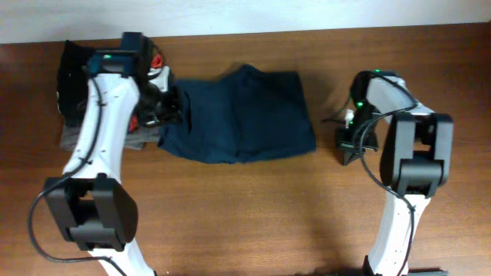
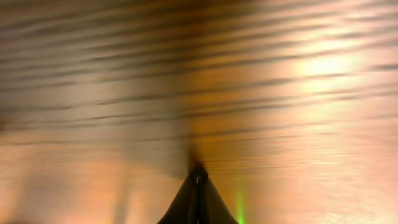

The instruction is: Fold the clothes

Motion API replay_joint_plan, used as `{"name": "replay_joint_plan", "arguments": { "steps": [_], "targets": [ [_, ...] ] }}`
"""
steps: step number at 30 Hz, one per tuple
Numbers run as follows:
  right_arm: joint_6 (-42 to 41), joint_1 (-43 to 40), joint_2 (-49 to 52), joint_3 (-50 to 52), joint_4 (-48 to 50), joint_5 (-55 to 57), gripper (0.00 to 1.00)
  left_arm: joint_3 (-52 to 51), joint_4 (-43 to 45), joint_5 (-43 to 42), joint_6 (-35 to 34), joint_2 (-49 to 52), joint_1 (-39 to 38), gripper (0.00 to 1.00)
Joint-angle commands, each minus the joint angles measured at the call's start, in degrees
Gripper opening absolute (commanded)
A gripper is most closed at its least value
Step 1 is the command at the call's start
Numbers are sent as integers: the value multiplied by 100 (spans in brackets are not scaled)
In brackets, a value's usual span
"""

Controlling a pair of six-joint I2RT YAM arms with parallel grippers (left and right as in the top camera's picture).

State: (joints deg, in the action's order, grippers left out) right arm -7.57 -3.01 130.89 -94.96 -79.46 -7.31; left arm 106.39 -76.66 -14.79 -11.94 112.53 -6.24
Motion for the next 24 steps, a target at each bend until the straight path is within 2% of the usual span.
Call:
{"name": "replay_joint_plan", "arguments": {
  "steps": [1,5,8,10,13,15,18,20,24],
  "targets": [
    [-107,378,92,9,350,-9,4,33,149,413,35,7,-525,0],
    [219,348,-37,-245,597,-195,4,33,166,785,-146,7,-778,0],
    [911,337,-153,-629,1123,-1252,4,33,162,804,-192,7,-787,1],
    [776,345,-162,-817,1615,-1661,4,33,151,822,-192,7,-787,0],
    [260,409,-144,-835,2476,-1714,4,33,118,822,-192,7,-787,0],
    [234,481,-105,-835,2824,-1698,4,33,118,822,-190,7,-785,0],
    [-240,494,-107,-839,2610,-1207,4,33,96,824,-190,7,-785,0],
    [-236,411,-131,-898,2380,-813,4,33,94,826,-190,7,-769,0],
    [297,109,-223,-1460,1814,-553,5,33,68,861,-190,7,-658,0]
  ]
}}
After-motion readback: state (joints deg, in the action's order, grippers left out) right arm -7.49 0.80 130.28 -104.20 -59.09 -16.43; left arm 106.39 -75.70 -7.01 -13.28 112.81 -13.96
